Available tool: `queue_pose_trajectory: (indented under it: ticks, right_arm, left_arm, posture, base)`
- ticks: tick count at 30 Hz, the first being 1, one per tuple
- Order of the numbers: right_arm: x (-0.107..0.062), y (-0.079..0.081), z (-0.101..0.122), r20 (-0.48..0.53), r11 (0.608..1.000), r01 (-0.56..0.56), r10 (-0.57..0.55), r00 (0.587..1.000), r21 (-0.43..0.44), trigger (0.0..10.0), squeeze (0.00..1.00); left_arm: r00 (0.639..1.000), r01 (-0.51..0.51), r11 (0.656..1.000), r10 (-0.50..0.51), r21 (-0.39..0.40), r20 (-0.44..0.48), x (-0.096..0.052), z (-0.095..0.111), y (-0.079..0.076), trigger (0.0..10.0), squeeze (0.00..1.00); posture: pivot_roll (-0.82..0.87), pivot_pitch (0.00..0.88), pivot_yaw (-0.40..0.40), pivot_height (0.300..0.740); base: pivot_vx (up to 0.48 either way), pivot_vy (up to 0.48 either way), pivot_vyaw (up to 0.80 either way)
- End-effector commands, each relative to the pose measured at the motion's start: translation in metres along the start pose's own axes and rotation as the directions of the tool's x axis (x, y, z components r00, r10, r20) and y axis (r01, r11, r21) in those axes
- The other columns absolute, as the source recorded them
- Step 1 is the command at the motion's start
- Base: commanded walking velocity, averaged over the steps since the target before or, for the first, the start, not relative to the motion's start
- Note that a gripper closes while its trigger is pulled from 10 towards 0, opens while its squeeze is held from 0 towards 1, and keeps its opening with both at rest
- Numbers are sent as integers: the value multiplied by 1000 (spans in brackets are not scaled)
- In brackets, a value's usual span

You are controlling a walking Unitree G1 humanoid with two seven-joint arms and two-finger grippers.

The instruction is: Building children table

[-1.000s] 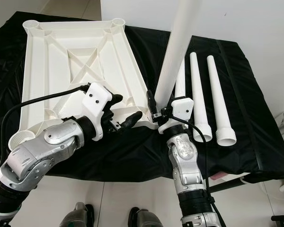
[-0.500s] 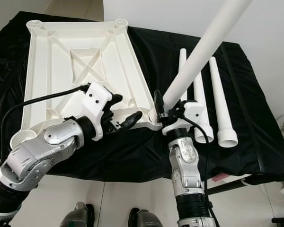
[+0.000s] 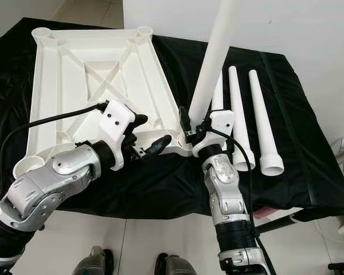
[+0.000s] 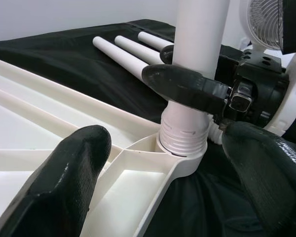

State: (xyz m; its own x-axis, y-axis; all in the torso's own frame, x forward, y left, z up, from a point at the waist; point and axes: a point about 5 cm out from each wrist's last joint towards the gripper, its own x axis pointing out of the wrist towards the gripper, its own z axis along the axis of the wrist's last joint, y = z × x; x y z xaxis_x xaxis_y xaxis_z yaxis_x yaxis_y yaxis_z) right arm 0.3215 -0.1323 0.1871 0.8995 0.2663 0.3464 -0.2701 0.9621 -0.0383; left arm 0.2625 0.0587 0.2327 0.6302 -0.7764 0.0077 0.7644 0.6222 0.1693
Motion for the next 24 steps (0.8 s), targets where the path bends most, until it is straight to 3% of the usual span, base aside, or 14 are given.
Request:
queue_pose_trajectory:
  ticks: [1,8,16,24]
  right_arm:
    - [-17,-4,-32,-149,1000,21,-21,989,3,10000,0]
    - [-28,-2,-27,-84,1000,25,-23,996,19,10000,0]
    - [-34,-4,-28,-78,998,14,-18,997,-54,10000,0]
    - [-36,-8,-33,-102,998,60,-59,993,7,10000,0]
  left_arm:
    - [989,145,989,-145,-2,-9,-2,-1,-9,10000,0]
    - [990,142,990,-142,-2,-9,-2,-1,-9,10000,0]
    - [989,145,989,-145,-3,-9,-2,-1,-9,10000,0]
    - [988,154,988,-154,-2,-10,-2,-1,-11,10000,0]
  posture:
    - [126,188,-87,740]
    - [127,186,-90,740]
    - [123,183,-85,740]
    - [124,178,-83,740]
  base:
    - [0,0,0]
    - [0,0,0]
    - [0,0,0]
    - [0,0,0]
